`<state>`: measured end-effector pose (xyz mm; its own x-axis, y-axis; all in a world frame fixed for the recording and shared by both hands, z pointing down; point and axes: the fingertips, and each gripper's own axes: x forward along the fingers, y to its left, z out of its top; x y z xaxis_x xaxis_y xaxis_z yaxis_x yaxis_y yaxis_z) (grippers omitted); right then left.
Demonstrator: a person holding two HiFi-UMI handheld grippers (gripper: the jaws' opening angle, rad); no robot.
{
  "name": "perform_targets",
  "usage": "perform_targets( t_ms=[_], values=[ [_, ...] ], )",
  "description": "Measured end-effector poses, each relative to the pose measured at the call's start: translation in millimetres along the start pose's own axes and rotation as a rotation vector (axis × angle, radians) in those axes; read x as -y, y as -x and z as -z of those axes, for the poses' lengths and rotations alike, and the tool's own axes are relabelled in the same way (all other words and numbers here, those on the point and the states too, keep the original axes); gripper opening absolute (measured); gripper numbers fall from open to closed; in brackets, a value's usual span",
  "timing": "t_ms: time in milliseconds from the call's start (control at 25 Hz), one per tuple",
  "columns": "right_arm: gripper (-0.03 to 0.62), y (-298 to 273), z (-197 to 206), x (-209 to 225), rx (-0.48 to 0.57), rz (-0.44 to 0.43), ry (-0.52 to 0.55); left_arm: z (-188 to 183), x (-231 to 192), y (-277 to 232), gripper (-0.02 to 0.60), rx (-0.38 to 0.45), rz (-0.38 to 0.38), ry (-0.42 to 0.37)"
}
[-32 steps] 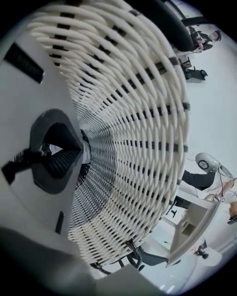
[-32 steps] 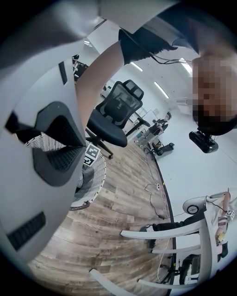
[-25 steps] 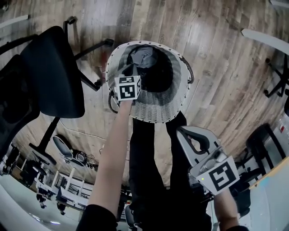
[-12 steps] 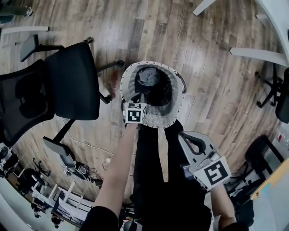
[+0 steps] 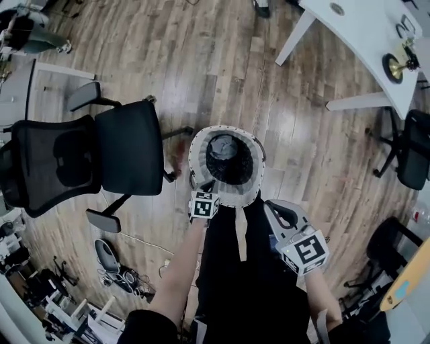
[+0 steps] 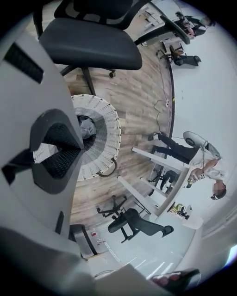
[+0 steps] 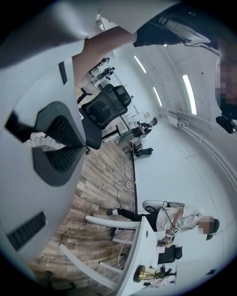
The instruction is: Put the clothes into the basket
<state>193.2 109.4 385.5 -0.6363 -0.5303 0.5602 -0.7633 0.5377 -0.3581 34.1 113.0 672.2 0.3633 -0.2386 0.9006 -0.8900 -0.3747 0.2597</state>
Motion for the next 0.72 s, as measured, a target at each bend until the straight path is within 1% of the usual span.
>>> perform_targets(
  t_ms=[160, 280, 400, 480, 560, 720],
  values=[
    [0.015, 20.4, -17.1, -8.0, 0.037, -0.024, 0.027, -17.5, 25.9, 45.2, 0.011, 0.061, 0.026, 0.037],
    [0.015, 30.5, -34.6, -7.9, 0.075, -0.031, 0.043, -44.8, 45.3, 83.7, 0.011, 0.160, 0.058, 0.053],
    [0.015, 41.7, -49.9, -15.1, 0.103, -0.036, 0.045, -62.3, 64.6, 130.6, 0.011, 0.263, 0.094, 0.078],
    [0.015, 42.2, -59.3, -14.2, 0.119, -0.033, 0.059, -79.9, 73.0, 156.9, 0.011, 0.327, 0.121, 0.068],
    [0.015, 43.0, -65.4, -12.4, 0.127, -0.019, 0.064, -96.2, 82.5, 184.2, 0.011, 0.387, 0.152, 0.040],
    [0.015, 55.1, -73.1, -19.5, 0.138, -0.003, 0.070, -113.6, 103.8, 243.2, 0.011, 0.492, 0.220, -0.004]
  ],
)
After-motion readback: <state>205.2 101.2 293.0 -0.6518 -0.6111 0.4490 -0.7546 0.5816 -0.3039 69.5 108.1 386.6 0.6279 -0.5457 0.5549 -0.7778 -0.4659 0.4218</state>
